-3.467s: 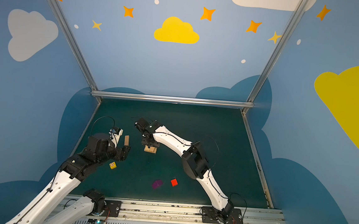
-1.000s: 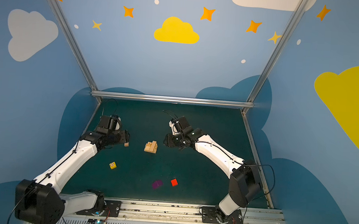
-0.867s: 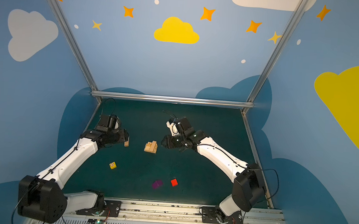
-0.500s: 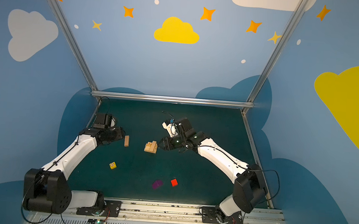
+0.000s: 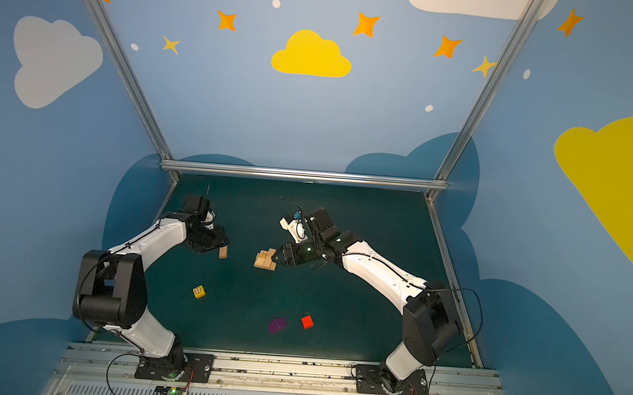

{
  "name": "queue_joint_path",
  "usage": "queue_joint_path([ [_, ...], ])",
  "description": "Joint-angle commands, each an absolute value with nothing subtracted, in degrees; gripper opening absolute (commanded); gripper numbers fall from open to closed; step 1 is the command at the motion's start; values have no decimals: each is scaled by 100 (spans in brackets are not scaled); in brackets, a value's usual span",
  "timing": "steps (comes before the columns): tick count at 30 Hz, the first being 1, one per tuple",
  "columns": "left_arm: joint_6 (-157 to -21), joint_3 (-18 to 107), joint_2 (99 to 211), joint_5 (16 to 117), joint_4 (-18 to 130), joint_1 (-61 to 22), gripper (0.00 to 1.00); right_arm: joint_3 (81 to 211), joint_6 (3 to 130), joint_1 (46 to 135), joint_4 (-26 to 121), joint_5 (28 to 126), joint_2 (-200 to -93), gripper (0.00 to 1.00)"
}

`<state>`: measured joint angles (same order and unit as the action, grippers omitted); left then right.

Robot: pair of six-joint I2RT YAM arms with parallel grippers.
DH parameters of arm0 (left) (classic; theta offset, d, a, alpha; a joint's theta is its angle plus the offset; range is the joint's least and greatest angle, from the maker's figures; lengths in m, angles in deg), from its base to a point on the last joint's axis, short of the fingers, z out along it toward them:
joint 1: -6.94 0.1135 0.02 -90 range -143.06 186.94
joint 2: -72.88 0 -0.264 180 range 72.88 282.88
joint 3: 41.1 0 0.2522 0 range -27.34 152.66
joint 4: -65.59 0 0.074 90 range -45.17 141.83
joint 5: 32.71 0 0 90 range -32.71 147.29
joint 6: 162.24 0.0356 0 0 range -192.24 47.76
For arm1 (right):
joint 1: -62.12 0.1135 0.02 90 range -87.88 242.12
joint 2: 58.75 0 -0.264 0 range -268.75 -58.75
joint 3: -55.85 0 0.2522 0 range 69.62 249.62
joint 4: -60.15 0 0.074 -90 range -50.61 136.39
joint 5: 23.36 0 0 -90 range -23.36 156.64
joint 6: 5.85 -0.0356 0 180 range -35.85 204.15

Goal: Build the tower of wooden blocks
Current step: 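Raise the right gripper off the stack while the left gripper moves toward a plain block, then lower the open left gripper over the loose plain block marked 14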

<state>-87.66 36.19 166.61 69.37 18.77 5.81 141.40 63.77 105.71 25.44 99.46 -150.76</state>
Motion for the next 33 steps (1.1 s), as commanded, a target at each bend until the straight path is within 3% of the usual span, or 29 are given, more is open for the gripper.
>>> queue_joint_path([
  [1, -8706, 3908, 16768, 6731, 1552, 598, 55, 14444, 6345, 10552, 2546, 10194, -15203, 47],
  [16, -8519, 4207, 17232, 6597, 1451, 516, 57, 14594, 6350, 10527, 2576, 10460, -15623, 46],
  [23, -8406, 4348, 17540, 6524, 1251, 517, 54, 14861, 6384, 10527, 2503, 10480, -15807, 45],
  [27, -8363, 4385, 17697, 6627, 1213, 518, 46, 14849, 6402, 10527, 2547, 10537, -15835, 44],
  [33, -8323, 4417, 17817, 6452, 1164, 525, 46, 14788, 6471, 10536, 2532, 10583, -15799, 43],
])
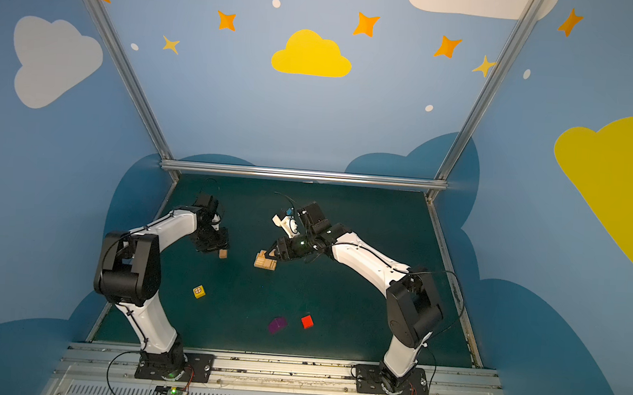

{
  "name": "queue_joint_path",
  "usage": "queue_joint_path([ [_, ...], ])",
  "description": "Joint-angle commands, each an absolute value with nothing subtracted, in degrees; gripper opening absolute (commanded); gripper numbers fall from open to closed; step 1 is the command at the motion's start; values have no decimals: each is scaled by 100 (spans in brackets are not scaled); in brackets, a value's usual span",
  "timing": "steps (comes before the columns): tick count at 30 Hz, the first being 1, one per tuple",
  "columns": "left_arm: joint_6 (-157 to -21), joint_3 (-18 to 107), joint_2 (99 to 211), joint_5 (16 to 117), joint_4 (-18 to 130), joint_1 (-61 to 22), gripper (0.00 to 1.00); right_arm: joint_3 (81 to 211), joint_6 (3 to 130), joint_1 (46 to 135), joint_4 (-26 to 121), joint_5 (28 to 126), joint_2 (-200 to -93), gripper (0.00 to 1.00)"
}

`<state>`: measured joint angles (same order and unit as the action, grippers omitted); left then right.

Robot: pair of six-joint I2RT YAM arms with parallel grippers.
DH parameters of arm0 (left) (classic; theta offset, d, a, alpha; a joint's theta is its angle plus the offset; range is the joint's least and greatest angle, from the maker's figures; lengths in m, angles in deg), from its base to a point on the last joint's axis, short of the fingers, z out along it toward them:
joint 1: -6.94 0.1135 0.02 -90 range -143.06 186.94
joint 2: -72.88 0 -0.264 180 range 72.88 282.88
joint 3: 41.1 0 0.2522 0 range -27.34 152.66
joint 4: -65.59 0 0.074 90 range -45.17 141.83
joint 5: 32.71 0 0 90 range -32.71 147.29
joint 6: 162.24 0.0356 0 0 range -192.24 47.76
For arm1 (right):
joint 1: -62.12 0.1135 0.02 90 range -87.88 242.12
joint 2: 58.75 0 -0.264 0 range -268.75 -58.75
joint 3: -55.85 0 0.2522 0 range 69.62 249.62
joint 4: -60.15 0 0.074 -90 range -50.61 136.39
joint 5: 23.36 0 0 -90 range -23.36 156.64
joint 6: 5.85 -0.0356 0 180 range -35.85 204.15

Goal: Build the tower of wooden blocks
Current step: 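Lower the open left gripper over the loose plain block marked 14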

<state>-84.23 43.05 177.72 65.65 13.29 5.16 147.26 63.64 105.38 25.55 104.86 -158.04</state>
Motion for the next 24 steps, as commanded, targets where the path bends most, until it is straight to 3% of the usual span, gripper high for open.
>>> queue_joint_path([
  [1, -8323, 4399, 17804, 6441, 1203, 538, 46, 14785, 6483, 10535, 2529, 10584, -15798, 43],
  [24, -8184, 4815, 18063, 6528, 1120, 584, 45, 14958, 6447, 10533, 2449, 10728, -15895, 40],
])
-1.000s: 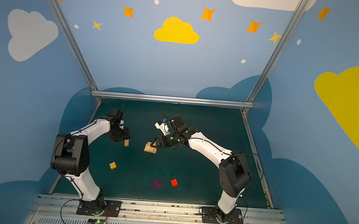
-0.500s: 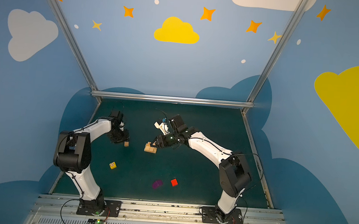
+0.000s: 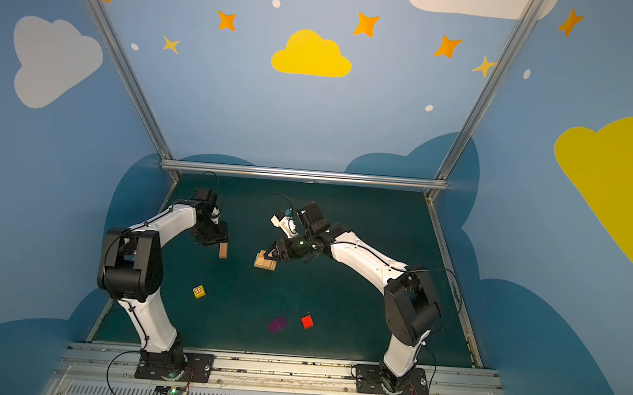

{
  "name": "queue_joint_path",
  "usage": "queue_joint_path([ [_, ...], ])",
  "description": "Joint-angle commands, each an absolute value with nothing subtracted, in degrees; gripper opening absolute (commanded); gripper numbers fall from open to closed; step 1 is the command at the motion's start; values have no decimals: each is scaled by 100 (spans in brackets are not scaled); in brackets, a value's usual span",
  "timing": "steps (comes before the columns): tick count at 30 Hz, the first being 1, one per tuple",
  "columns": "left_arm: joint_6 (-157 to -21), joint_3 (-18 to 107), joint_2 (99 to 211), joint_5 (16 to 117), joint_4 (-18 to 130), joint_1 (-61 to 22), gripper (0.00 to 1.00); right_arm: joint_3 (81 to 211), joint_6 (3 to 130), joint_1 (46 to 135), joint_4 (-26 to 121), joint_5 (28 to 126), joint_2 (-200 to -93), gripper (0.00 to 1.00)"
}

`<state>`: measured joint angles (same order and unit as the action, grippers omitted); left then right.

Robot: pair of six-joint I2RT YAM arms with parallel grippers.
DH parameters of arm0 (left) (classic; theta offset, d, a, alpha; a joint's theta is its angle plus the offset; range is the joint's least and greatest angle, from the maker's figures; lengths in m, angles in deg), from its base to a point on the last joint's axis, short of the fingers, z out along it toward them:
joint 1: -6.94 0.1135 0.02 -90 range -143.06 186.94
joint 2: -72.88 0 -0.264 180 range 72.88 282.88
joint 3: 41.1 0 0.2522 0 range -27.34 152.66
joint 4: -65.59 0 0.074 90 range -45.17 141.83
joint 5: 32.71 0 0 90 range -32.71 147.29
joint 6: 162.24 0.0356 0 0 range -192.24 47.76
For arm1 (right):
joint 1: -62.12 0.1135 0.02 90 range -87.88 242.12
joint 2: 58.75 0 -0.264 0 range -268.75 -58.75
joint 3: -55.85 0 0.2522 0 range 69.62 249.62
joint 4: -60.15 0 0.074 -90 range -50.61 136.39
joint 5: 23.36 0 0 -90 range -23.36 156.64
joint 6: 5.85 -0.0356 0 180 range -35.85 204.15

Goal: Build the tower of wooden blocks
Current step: 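Lower the open left gripper over the loose plain block marked 14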

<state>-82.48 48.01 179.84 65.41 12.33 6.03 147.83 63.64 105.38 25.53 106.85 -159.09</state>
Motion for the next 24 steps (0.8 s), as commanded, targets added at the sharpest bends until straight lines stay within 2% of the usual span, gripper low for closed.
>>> queue_joint_path([
  [1, -8174, 4834, 18055, 6535, 1112, 572, 45, 14966, 6438, 10535, 2462, 10723, -15903, 40],
  [24, -7984, 5022, 18277, 6342, 839, 572, 43, 14958, 6428, 10580, 2532, 10686, -16043, 41],
])
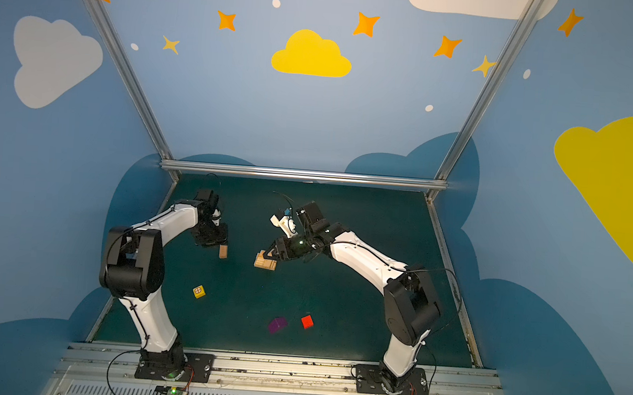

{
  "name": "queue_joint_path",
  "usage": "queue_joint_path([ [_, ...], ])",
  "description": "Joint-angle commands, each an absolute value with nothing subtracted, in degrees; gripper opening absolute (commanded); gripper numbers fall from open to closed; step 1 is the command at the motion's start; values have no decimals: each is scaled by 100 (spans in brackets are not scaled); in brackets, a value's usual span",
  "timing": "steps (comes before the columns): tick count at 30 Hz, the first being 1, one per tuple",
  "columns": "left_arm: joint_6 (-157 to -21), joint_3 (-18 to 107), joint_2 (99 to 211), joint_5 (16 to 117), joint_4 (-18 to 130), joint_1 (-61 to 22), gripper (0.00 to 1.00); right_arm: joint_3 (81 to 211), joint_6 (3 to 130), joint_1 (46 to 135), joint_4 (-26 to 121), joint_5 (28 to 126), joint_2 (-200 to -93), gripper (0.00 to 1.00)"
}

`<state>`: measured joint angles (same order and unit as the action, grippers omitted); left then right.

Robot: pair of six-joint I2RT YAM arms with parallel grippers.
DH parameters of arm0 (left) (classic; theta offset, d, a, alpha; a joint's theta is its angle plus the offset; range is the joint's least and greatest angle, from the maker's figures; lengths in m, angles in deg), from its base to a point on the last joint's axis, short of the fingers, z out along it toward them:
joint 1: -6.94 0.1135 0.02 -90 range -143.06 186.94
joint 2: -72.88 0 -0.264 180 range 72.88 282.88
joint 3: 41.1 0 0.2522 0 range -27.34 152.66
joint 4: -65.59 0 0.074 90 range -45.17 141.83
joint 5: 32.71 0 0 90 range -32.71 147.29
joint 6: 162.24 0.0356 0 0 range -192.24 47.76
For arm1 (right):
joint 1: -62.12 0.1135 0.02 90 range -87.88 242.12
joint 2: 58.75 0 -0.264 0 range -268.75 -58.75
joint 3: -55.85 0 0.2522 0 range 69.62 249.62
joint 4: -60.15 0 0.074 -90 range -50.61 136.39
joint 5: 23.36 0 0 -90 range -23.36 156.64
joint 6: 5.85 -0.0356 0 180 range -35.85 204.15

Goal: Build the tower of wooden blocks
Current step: 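Lower the open left gripper over the loose plain block marked 14, then close the left gripper on the block marked 14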

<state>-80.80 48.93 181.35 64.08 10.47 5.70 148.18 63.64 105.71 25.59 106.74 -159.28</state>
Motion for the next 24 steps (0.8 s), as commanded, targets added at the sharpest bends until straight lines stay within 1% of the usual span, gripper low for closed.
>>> queue_joint_path([
  [1, -7972, 5048, 18304, 6344, 805, 563, 43, 14956, 6431, 10587, 2541, 10691, -16055, 41],
  [7, -7956, 5062, 18336, 6388, 789, 571, 43, 14943, 6380, 10585, 2604, 10720, -16119, 41],
  [19, -7976, 5080, 18383, 6440, 780, 611, 39, 14918, 6350, 10571, 2655, 10714, -16139, 41],
  [24, -7997, 5092, 18432, 6454, 771, 610, 38, 14915, 6324, 10573, 2687, 10727, -16167, 41],
])
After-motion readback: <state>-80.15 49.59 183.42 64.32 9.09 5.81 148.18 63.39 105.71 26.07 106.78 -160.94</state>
